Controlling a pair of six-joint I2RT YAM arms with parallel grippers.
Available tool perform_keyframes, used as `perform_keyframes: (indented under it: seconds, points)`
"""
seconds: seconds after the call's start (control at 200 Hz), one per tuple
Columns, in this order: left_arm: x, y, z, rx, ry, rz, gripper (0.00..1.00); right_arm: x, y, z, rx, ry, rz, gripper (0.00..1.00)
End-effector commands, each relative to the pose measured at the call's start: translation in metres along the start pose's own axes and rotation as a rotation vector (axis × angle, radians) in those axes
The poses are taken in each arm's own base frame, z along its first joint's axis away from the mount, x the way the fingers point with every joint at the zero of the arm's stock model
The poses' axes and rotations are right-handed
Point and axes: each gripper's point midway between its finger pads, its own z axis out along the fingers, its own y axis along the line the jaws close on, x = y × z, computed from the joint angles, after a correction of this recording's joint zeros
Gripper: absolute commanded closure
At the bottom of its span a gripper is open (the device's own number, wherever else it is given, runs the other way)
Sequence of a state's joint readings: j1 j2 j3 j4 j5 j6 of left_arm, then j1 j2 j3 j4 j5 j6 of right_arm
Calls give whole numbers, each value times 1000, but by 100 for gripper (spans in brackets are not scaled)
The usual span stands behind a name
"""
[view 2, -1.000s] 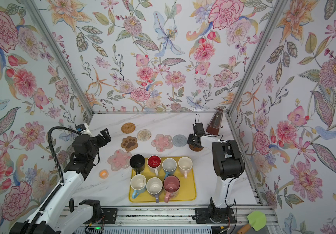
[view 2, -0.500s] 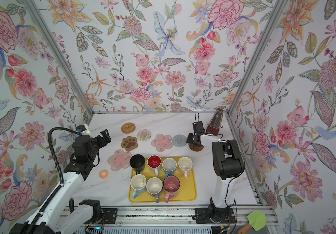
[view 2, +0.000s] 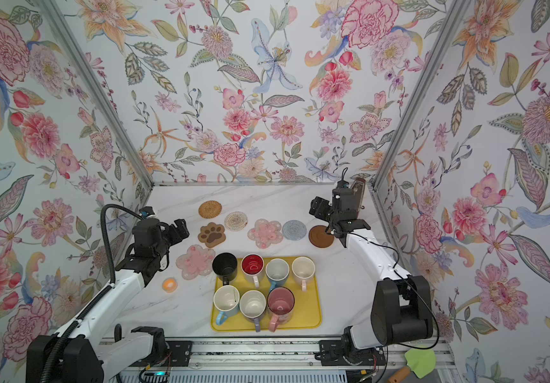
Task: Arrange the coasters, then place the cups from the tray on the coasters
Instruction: 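Lift the right gripper away while the left gripper reaches over the cork paw coaster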
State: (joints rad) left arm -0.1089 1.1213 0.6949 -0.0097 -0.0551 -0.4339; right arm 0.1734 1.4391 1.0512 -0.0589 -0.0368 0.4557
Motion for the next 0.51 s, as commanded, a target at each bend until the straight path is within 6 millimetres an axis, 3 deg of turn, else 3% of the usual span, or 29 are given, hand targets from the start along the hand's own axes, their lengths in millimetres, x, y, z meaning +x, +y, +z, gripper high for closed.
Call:
perform_keyframes:
  seconds: [0.0,0.195,0.5]
  points:
    - [3,-14,7,3,73,53,10,8,-11,-4,19,-36,-3,2]
    - [27,-41,34,-85,228,233,16,6,-23,-15,40,-64,8,1]
    - [70,-81,89,-140,438,383,16,7,-43,-23,76,-55,43,1]
